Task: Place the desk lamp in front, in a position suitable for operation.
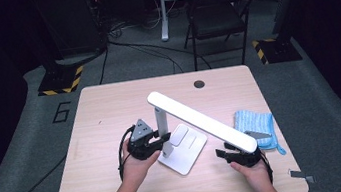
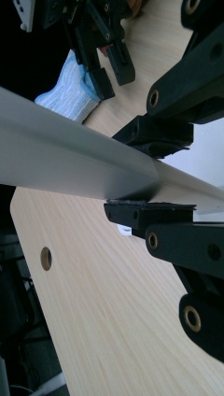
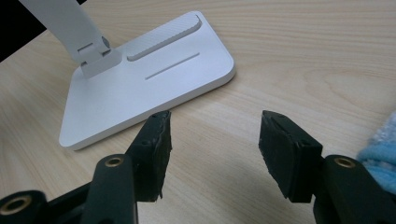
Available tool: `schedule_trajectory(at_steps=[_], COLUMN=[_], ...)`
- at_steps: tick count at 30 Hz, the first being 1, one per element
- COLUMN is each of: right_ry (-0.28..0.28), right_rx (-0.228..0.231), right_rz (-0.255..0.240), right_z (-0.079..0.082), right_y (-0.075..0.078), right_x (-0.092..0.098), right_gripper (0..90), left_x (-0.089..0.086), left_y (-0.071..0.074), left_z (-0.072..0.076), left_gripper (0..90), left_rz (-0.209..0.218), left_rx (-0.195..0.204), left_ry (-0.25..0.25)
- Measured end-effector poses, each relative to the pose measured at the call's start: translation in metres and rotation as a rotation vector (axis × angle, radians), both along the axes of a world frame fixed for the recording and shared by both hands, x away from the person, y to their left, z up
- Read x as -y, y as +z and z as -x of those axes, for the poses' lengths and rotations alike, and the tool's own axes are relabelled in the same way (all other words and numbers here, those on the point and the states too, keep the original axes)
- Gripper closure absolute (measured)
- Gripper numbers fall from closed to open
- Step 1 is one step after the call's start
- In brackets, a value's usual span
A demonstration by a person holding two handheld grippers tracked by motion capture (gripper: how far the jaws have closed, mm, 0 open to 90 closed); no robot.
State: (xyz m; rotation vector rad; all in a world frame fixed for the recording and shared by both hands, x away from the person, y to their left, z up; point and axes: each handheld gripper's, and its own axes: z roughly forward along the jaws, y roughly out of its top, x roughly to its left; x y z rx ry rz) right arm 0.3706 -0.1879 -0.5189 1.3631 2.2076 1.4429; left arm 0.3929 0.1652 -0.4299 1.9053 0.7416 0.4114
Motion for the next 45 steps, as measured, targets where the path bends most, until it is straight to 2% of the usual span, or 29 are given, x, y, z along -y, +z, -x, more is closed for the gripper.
schedule_trajectory(at_steps=[4,5,7,9,11,15,19,20,24,25,27,28,29,32,36,39,42,43,44,45], right_ry=[0.034,0.025,0.057,0.065,0.093,0.11,0.112,0.115,0.145,0.157,0.185,0.19,0.206,0.218,0.245,0.251,0.243,0.224,0.24,0.228], right_rx=[0.022,0.012,0.02,0.018,0.026,0.053,0.056,0.037,0.038,0.04,0.042,0.038,0.04,0.029,0.027,0.031,0.025,0.001,0.025,0.008], right_rz=[0.039,0.044,0.062,0.08,0.09,0.104,0.105,0.107,0.119,0.127,0.144,0.137,0.14,0.144,0.152,0.158,0.144,0.14,0.15,0.147], right_z=[0.002,0.004,0.006,0.008,0.01,0.012,0.013,0.015,0.017,0.018,0.018,0.019,0.018,0.019,0.018,0.017,0.014,0.015,0.013,0.014], right_y=[0.001,0.002,0.002,0.002,0.002,0.001,-0.001,0.0,-0.002,-0.003,-0.004,-0.004,-0.004,-0.005,-0.007,-0.007,-0.008,-0.007,-0.008,-0.008], right_x=[-0.007,-0.01,-0.016,-0.023,-0.028,-0.037,-0.043,-0.045,-0.055,-0.059,-0.064,-0.066,-0.069,-0.074,-0.079,-0.08,-0.081,-0.083,-0.083,-0.084], right_gripper=[42.6,42.4,42.0,41.4,40.6,39.3,37.9,37.7,36.4,36.4,36.5,36.5,36.5,36.3,35.5,33.8,32.0,31.1,30.7,30.1], left_x=[0.003,0.004,0.006,0.007,0.008,0.006,0.005,0.005,0.003,0.002,0.002,0.002,0.001,0.001,-0.001,-0.002,-0.003,-0.004,-0.005,-0.005], left_y=[0.0,0.0,0.0,0.0,-0.001,-0.001,-0.002,-0.002,-0.003,-0.002,-0.003,-0.002,-0.001,-0.002,-0.002,-0.001,-0.002,-0.002,-0.002,-0.001], left_z=[0.004,0.005,0.007,0.007,0.007,0.006,0.006,0.007,0.007,0.007,0.007,0.007,0.007,0.008,0.008,0.009,0.009,0.01,0.01,0.01], left_gripper=[68.2,68.1,68.0,67.6,67.5,65.4,62.7,62.1,59.9,59.8,60.5,61.6,62.1,61.9,61.2,61.2,61.2,61.1,61.1,61.2], left_rz=[0.013,0.004,-0.005,-0.005,0.002,0.015,0.023,0.022,0.021,0.023,0.032,0.033,0.016,0.031,0.026,0.022,0.038,0.036,0.034,0.033], left_rx=[-0.014,-0.006,0.0,0.004,0.003,-0.008,-0.013,-0.015,-0.017,-0.028,-0.021,-0.021,-0.022,-0.02,-0.017,-0.022,-0.021,-0.021,-0.017,-0.018], left_ry=[-0.032,-0.037,-0.047,-0.06,-0.063,-0.064,-0.061,-0.057,-0.053,-0.06,-0.058,-0.064,-0.072,-0.055,-0.055,-0.059,-0.045,-0.046,-0.047,-0.047])
